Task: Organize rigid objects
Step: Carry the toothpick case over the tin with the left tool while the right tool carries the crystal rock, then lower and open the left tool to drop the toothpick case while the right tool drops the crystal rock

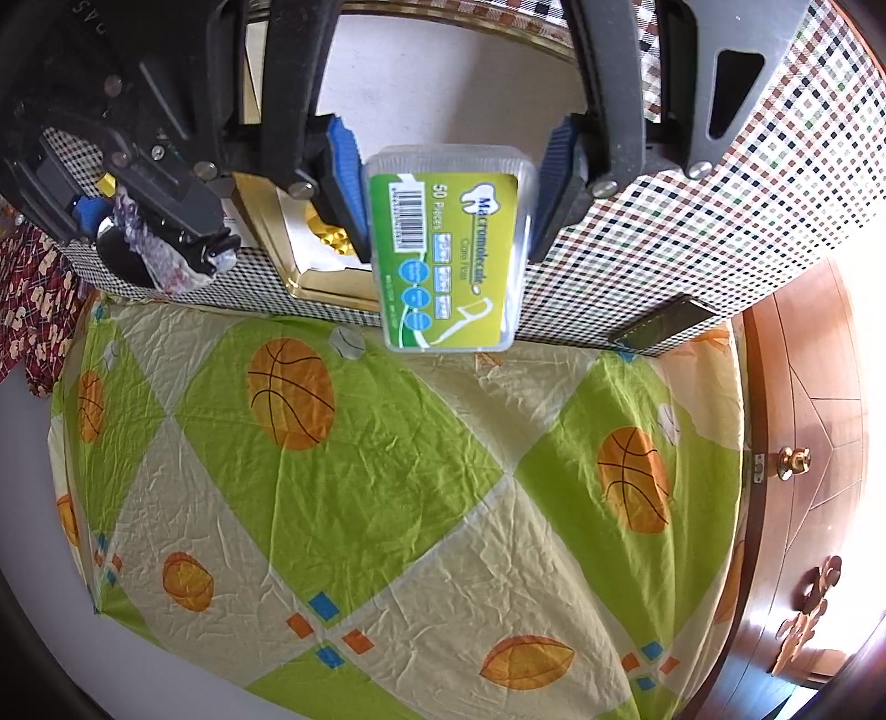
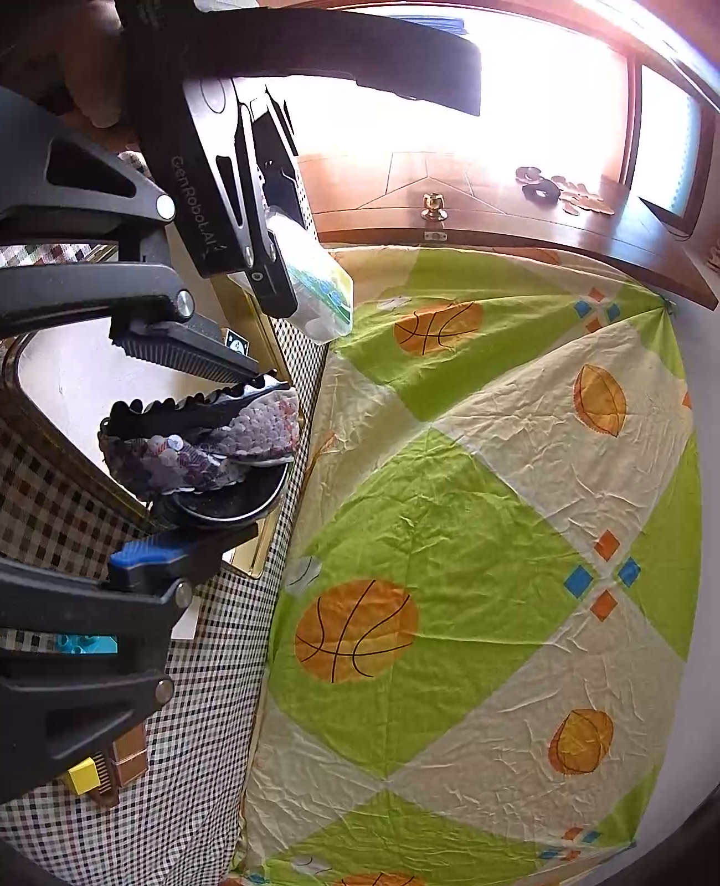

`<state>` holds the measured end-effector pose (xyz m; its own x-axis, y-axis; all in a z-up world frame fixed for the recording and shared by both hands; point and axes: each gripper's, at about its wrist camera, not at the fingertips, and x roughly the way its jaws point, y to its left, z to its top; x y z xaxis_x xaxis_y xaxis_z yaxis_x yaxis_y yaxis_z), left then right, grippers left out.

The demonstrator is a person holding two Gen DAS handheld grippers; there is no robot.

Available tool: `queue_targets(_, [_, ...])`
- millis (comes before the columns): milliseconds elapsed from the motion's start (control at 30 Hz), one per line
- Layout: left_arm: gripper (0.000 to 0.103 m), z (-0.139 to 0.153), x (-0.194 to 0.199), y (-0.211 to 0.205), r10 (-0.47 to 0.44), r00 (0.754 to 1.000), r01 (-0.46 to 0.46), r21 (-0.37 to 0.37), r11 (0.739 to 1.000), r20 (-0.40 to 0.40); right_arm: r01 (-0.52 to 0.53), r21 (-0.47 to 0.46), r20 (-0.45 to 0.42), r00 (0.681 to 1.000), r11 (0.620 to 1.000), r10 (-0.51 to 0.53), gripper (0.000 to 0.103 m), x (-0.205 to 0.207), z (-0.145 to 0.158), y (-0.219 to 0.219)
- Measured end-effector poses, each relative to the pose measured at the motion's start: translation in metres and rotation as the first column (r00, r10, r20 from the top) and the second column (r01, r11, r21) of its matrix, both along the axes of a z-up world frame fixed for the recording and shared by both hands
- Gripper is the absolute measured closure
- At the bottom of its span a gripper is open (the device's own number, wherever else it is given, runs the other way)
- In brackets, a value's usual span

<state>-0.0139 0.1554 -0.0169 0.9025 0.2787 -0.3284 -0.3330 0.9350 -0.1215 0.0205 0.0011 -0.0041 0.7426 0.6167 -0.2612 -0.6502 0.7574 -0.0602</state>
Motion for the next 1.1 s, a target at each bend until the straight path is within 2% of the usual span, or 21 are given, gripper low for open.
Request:
queue_targets(867, [0.050, -0.002, 0.024, 0.014, -0.013, 0.996, 0.016, 0.029, 0.999, -0.086, -0.015, -0.021, -0.065, 0.998, 1.000, 0.013, 0.051, 0.015, -0.004, 0.016])
queue_targets(1000, [0.050, -0.004, 0.035, 0.015, -0.024, 0.991, 0.027, 0.024, 0.999, -0.133, -0.019, -0.038, -0.104, 0.994, 0.999, 0.015, 0.051, 0.026, -0.007, 0.020])
queue_targets(1100, [0.050, -0.004, 0.043, 0.018, -0.043, 0.984, 0.045, 0.007, 0.999, -0.176, -0.018, -0.049, -0.172, 0.985, 0.999, 0.009, 0.051, 0.042, -0.010, 0.023])
